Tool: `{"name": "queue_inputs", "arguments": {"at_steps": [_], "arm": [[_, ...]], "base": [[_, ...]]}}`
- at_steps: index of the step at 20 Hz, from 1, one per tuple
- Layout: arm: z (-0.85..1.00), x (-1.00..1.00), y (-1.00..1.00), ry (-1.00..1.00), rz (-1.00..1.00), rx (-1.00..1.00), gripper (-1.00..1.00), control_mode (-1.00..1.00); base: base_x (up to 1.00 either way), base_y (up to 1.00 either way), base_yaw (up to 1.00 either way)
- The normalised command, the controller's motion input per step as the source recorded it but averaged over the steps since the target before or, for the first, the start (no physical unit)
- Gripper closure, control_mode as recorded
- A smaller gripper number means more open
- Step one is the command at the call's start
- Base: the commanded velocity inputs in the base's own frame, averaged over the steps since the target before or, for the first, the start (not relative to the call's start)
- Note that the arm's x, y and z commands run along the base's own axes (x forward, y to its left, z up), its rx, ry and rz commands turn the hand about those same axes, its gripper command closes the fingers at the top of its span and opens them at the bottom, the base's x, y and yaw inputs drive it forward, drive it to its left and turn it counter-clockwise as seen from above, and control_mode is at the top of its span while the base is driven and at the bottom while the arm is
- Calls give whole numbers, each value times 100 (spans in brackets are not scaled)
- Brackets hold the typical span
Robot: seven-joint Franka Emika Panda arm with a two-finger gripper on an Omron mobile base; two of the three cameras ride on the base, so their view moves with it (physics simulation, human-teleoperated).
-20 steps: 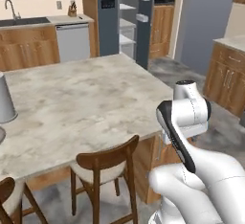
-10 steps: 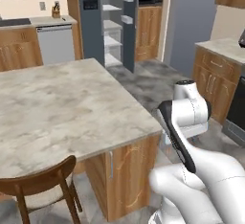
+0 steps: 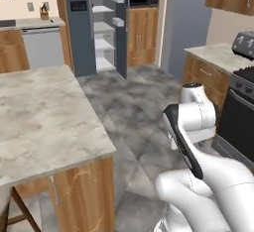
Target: Retrieve the butter from the fridge and place it on a plate on the dining table. Then retrieve the butter knife by the fridge and place it near the plate.
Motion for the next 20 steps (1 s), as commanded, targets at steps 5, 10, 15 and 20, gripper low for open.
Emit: {"name": "queue_inputs", "arguments": {"at_steps": [5,10,15,20], "arm": [[0,0,0,0,0,0,-100,100],[0,0,0,0,0,0,-100,100],[0,0,0,0,0,0,-100,100],[0,0,0,0,0,0,-100,100]], "base": [[32,-93,15],[89,-85,43],[100,-73,32],[100,9,0]]}}
